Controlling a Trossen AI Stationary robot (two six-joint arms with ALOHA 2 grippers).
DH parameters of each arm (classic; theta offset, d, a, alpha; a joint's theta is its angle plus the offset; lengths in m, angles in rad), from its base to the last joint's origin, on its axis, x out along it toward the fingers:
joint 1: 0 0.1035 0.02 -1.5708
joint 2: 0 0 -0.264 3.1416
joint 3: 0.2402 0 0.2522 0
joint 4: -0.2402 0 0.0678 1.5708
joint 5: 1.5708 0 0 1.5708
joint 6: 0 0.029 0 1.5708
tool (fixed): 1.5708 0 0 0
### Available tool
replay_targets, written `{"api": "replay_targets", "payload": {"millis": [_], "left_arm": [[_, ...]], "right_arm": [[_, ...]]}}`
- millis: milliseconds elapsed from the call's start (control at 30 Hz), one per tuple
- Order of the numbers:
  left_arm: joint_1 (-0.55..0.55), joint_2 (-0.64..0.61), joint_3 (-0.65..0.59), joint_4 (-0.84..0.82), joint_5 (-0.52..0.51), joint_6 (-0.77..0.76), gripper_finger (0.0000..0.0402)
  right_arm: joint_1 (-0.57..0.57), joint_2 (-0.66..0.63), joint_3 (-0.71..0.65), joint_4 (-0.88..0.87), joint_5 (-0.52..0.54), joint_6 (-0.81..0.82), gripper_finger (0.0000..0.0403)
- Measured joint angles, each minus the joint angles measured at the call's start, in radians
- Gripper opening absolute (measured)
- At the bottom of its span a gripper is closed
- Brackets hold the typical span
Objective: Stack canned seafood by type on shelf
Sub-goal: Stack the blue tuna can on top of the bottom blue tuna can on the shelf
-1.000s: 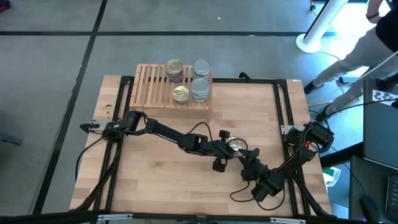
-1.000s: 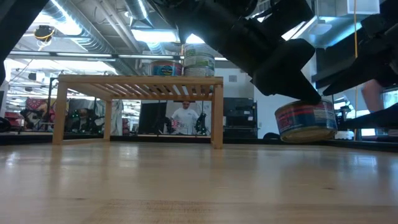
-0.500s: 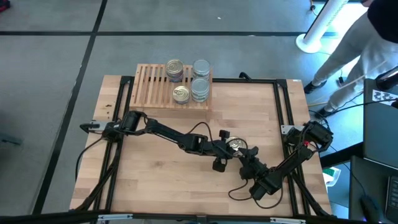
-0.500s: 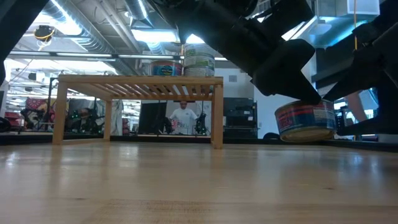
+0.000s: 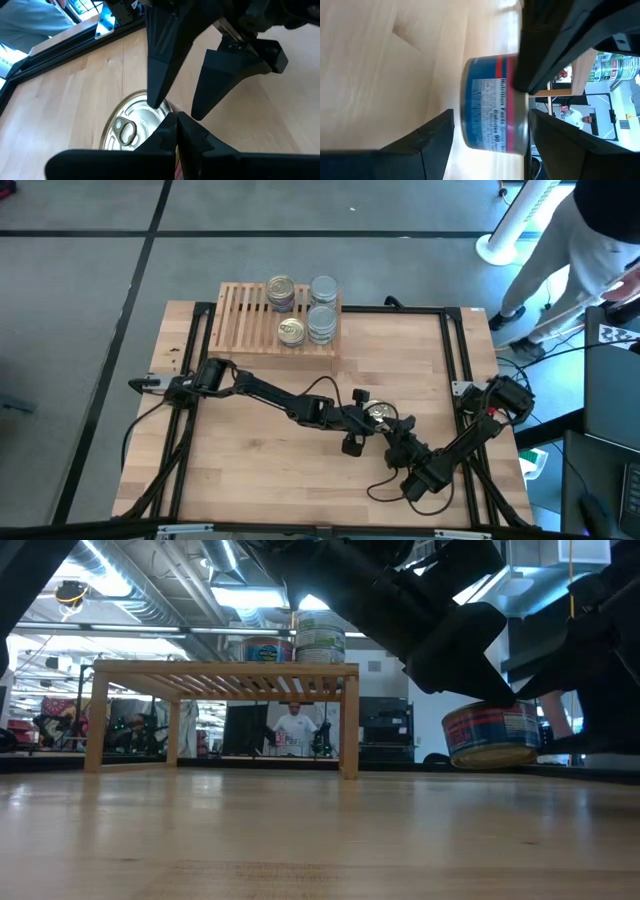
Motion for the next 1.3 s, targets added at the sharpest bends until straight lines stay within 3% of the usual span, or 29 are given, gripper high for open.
{"api": "replay_targets", "payload": {"millis": [900, 1133, 1300], "left_arm": [[-0.001, 0.0, 0.0, 0.007, -0.001, 0.0, 0.0], [0.0, -0.002, 0.002, 0.014, -0.006, 0.007, 0.0], [-0.001, -0.003, 0.002, 0.013, -0.006, 0.044, 0.0005]], "right_arm": [[-0.067, 0.016, -0.029, 0.023, 0.026, 0.0, 0.0258], [-0.085, 0.016, -0.029, 0.034, 0.026, -0.004, 0.0197], [-0.085, 0.016, -0.029, 0.04, 0.023, -0.003, 0.0192]]}}
